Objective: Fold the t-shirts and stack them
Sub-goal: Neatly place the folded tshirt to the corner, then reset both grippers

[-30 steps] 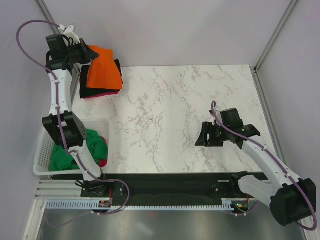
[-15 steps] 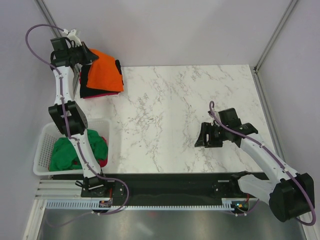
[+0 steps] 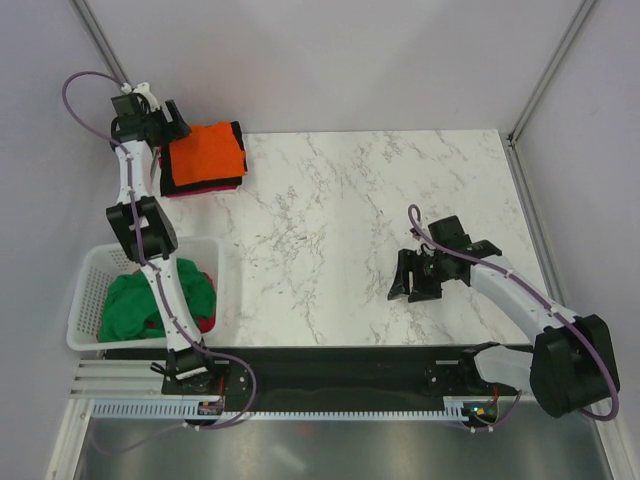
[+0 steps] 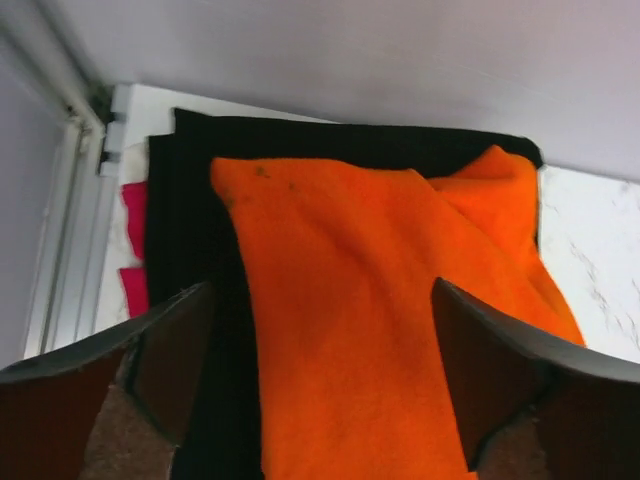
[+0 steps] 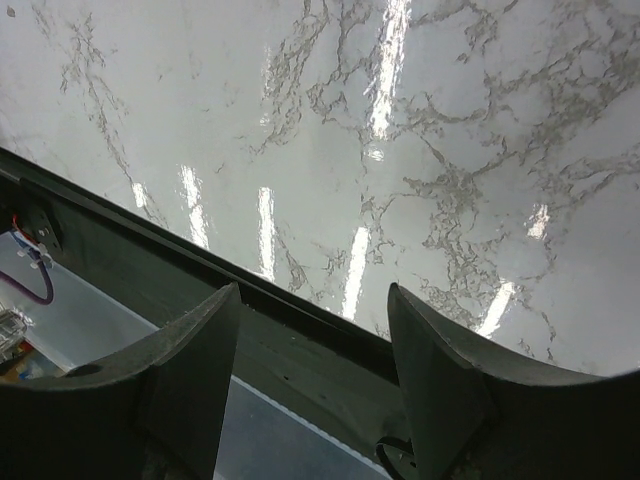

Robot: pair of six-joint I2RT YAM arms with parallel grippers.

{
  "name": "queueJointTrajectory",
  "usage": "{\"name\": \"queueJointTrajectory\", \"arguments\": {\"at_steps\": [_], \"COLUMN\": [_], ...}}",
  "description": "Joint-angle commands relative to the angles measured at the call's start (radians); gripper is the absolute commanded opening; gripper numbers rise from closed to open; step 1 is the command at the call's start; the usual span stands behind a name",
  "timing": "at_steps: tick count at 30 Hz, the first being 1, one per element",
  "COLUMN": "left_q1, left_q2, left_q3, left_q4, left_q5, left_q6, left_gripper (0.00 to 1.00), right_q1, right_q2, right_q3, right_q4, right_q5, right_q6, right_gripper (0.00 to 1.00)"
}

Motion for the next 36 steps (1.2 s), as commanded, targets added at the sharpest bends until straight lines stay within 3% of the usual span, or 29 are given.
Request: {"name": "queueJointTrajectory", "arguments": {"at_steps": [1,7,16,21,29,32,36], "left_q1": [0.037,0.013,-0.136,-0.208,-0.214,-0.214,-0.213], "left_q2": [-0.016,-0.174,-0.545,-0.891,-1.45,-1.651,-1.817], "left_q3": [0.049,-0.014,-0.338,-0.728,-1.411,-1.579,-1.678], "left_q4": [0.028,0.02,-0.049,-0.047,0.034,0.051,0.029], "left_q5": [-0.146,-0.139,-0.275,-0.169,-0.122,-0.143,-0.172], "left_q6": [-0.046,-0.112,-0.215,-0.223,-0.232,-0.218,-0.18], "left_gripper": [0.99,1.0,1.0,1.0,1.0,1.0,1.0], "right_q1": [0.004,0.005,0.027,0.044,0.05,0.051,0.051], "right_q2": [0.023,-0.034,-0.178,-0.279,-0.41,-0.431,-0.462], "right_q3": [-0.005,-0.02,0.024,0.04,0.069,0.061,0.031], "right_q4": [0.045,0.05,-0.03,-0.064,-0.067,-0.056,-0.061], "right_q5": [-0.02,-0.023,0.026,0.012,-0.018,-0.037,-0.04], "right_q6": [0.0,0.02,0.052,0.087,0.175,0.218,0.267], "right_gripper": [0.68,0.69,0.73,0.76,0.82,0.83,0.84]}}
